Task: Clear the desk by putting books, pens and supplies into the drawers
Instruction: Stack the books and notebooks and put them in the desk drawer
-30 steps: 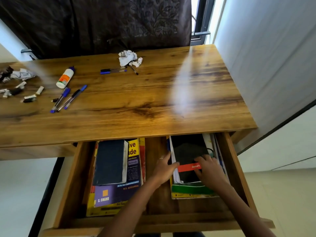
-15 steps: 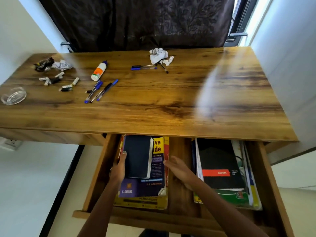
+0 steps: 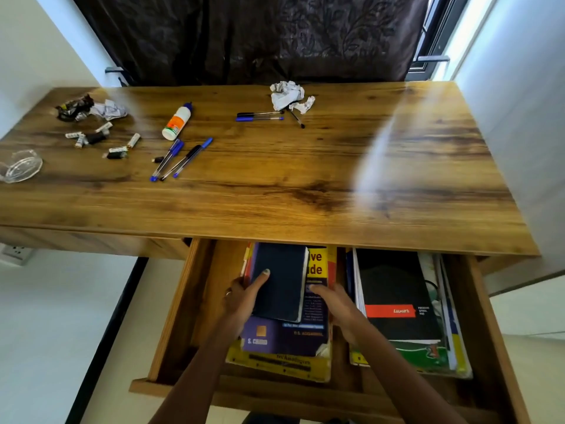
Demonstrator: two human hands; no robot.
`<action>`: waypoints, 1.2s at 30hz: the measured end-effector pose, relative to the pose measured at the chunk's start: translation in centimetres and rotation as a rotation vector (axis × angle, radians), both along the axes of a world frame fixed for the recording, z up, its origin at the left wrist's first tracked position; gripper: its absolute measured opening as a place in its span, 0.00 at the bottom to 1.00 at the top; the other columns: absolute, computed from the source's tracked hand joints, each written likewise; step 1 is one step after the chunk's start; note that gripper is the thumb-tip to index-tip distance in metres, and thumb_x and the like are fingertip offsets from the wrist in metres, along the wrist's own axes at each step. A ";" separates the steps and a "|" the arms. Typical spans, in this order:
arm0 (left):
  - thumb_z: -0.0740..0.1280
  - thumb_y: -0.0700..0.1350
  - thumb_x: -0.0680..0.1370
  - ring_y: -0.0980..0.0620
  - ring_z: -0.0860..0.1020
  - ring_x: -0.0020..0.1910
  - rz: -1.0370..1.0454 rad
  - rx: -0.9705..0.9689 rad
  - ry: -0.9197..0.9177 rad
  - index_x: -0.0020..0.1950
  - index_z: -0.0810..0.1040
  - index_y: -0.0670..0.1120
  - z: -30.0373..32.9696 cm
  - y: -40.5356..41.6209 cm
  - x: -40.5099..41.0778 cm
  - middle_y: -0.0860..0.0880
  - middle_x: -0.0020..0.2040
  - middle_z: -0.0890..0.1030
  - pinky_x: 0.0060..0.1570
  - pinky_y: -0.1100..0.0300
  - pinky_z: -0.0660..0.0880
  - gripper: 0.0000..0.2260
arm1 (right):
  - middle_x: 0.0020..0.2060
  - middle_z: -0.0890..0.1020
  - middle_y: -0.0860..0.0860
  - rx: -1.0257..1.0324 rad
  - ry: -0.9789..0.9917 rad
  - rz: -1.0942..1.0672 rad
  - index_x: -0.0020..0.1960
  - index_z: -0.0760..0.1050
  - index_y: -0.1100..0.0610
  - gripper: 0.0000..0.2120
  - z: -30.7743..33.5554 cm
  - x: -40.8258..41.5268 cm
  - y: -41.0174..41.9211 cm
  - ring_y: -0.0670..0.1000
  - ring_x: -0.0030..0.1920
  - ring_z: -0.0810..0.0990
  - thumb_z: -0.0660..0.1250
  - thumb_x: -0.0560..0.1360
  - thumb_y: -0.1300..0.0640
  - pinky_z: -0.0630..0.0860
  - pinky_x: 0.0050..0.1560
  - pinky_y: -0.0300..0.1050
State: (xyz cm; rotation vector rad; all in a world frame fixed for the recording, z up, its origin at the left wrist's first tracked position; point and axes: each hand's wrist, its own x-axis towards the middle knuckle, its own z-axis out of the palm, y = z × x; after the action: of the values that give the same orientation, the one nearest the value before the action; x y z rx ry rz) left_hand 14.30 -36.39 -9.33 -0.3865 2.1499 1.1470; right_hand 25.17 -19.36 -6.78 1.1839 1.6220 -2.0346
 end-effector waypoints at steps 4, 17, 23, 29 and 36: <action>0.63 0.75 0.63 0.40 0.63 0.69 -0.109 -0.150 0.057 0.74 0.58 0.46 0.1 2.7 2.1 0.42 0.70 0.65 0.67 0.45 0.65 0.49 | 0.53 0.81 0.54 -0.032 -0.037 -0.028 0.65 0.69 0.55 0.19 0.8 0.8 2.4 0.52 0.49 0.81 0.62 0.76 0.49 0.76 0.42 0.45; 0.60 0.71 0.70 0.41 0.63 0.71 -0.218 -0.134 0.182 0.75 0.58 0.50 0.0 2.7 2.3 0.45 0.73 0.64 0.69 0.45 0.63 0.40 | 0.50 0.78 0.53 0.373 0.022 0.207 0.57 0.70 0.52 0.07 2.5 1.7 4.5 0.42 0.40 0.75 0.60 0.79 0.56 0.74 0.40 0.38; 0.65 0.60 0.74 0.50 0.73 0.64 -0.207 0.196 0.355 0.73 0.61 0.52 -0.1 5.2 4.0 0.50 0.67 0.71 0.58 0.47 0.76 0.31 | 0.72 0.63 0.50 0.454 0.214 0.235 0.73 0.58 0.48 0.23 2.0 2.6 2.1 0.52 0.70 0.66 0.57 0.80 0.50 0.65 0.70 0.53; 0.64 0.60 0.74 0.49 0.63 0.72 -0.193 0.138 0.410 0.76 0.56 0.50 -0.7 6.1 4.2 0.48 0.75 0.60 0.67 0.46 0.69 0.34 | 0.76 0.39 0.47 0.731 0.132 0.623 0.74 0.29 0.51 0.46 -1.1 2.0 -0.2 0.48 0.75 0.39 0.58 0.74 0.35 0.43 0.73 0.64; 0.58 0.66 0.74 0.44 0.52 0.76 -0.269 -0.079 0.375 0.78 0.51 0.50 -0.7 7.4 3.4 0.48 0.79 0.48 0.71 0.40 0.59 0.38 | 0.77 0.42 0.49 0.621 0.258 0.554 0.73 0.28 0.49 0.47 -1.2 1.1 1.8 0.53 0.77 0.45 0.64 0.75 0.45 0.54 0.72 0.63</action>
State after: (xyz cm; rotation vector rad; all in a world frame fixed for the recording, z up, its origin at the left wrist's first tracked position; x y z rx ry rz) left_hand 17.67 -28.96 -10.02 0.0952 2.4821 1.0445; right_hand 26.30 -17.57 -7.94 0.5117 2.4750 -1.4095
